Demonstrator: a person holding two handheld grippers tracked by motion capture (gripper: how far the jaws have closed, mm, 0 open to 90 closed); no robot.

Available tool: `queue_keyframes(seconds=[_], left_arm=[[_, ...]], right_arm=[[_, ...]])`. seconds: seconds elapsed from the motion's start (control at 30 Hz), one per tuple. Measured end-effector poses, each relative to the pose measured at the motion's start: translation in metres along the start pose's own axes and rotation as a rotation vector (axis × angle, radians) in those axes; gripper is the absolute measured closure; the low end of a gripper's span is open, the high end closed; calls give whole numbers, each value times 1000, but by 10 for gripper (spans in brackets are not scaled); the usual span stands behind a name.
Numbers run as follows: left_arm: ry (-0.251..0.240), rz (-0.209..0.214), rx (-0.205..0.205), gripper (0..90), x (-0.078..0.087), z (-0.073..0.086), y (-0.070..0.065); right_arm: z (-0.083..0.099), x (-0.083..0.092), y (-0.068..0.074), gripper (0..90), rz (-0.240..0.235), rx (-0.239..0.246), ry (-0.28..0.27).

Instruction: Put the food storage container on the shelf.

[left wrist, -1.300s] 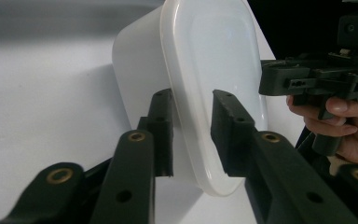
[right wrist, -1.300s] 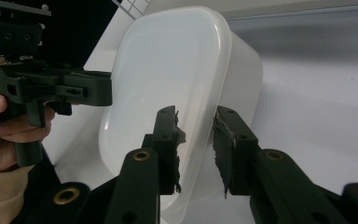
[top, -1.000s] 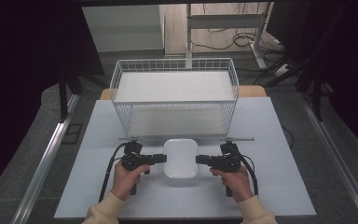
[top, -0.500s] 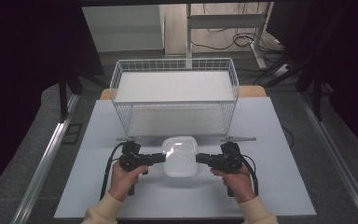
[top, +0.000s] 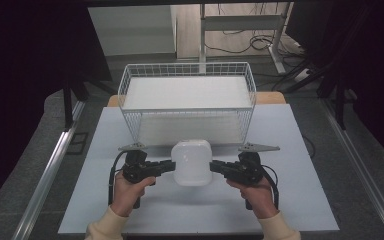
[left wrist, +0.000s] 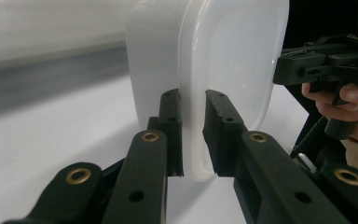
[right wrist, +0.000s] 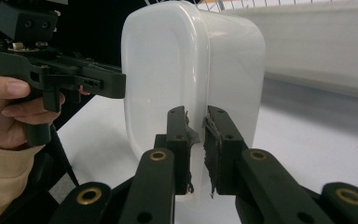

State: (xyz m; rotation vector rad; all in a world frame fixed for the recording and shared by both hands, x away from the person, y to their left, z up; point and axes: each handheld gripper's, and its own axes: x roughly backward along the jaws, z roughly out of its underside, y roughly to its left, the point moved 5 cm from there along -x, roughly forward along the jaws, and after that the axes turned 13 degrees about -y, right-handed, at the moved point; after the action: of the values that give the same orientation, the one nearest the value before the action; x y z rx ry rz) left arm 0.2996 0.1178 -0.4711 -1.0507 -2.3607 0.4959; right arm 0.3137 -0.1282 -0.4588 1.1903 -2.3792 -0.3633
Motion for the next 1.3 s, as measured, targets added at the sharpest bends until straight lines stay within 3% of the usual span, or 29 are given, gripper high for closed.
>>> queue_keyframes(seconds=[0.27, 0.77, 1.07, 1.3], left_arm=[[-25, 13, -30, 773, 7, -10, -8], [-65, -2, -92, 768, 17, -32, -18], [-94, -5, -118, 767, 22, -58, -19], [-103, -18, -145, 767, 24, -88, -20]], right_arm=[[-13, 8, 12, 806, -17, 56, -31], [-32, 10, 24, 809, -29, 108, -73], [-58, 6, 31, 809, -37, 147, -102], [-84, 0, 33, 809, -41, 168, -112]])
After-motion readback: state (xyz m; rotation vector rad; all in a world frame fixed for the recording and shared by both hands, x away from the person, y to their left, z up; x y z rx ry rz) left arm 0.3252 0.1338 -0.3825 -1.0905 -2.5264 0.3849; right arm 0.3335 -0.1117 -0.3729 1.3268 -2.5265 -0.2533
